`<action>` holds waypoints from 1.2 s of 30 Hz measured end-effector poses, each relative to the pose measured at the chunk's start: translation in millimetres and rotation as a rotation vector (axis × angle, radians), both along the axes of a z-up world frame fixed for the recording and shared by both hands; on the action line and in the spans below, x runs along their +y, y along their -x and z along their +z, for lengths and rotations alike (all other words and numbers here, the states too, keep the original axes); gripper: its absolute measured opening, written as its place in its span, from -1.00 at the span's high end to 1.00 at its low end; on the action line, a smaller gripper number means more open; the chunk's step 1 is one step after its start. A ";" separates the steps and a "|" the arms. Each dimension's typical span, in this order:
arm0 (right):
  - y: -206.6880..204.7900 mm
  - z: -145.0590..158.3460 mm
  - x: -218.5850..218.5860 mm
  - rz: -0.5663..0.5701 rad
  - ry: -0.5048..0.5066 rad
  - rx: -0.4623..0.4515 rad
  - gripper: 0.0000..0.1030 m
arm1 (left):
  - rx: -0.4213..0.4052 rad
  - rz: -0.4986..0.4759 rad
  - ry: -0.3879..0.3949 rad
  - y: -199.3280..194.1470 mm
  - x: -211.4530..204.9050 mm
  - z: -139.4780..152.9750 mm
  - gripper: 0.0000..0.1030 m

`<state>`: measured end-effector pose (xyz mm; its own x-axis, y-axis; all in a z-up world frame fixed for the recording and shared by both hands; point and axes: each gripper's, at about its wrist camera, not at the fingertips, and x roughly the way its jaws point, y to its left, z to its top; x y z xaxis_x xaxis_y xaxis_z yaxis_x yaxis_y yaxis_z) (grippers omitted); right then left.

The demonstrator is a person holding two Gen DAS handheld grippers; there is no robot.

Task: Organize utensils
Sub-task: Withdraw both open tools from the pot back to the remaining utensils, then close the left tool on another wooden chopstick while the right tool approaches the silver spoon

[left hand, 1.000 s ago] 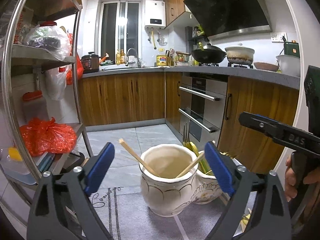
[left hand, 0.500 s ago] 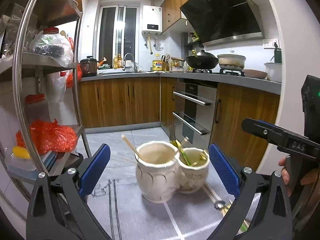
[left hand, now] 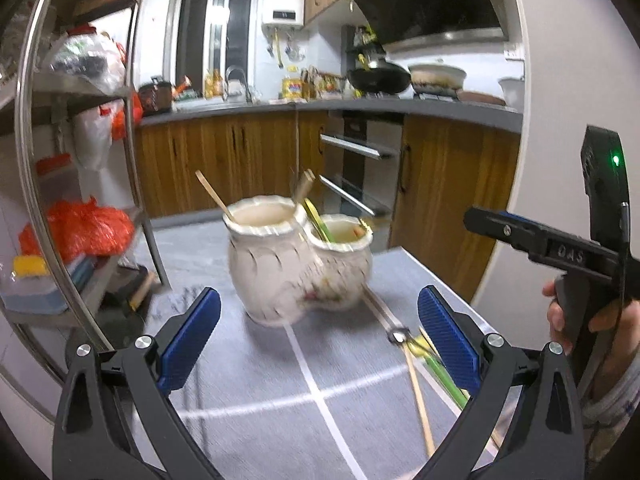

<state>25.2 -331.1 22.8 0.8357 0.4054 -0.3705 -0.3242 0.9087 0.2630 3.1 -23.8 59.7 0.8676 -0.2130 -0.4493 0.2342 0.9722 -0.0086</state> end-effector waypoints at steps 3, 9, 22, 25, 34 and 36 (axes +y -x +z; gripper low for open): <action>3.3 -9.8 -5.6 -0.001 0.016 0.023 -0.90 | 0.064 -0.025 -0.002 2.0 -10.3 -17.4 -0.89; 0.9 -27.1 -6.1 0.006 0.080 0.071 -0.90 | 0.151 -0.071 -0.025 3.6 -31.2 -45.5 -0.89; -11.3 -50.8 4.0 0.024 0.132 0.160 -0.90 | 0.319 -0.142 -0.099 1.5 -66.4 -91.0 -0.70; -12.0 -52.4 2.3 0.019 0.131 0.166 -0.90 | 0.361 -0.165 -0.102 -0.5 -72.0 -98.5 -0.38; -12.2 -52.1 8.2 0.035 0.156 0.165 -0.89 | 0.390 -0.191 -0.167 3.0 -82.8 -108.9 0.45; -12.7 -53.2 9.9 0.037 0.163 0.168 -0.89 | 0.386 -0.188 -0.173 1.0 -81.3 -108.3 0.68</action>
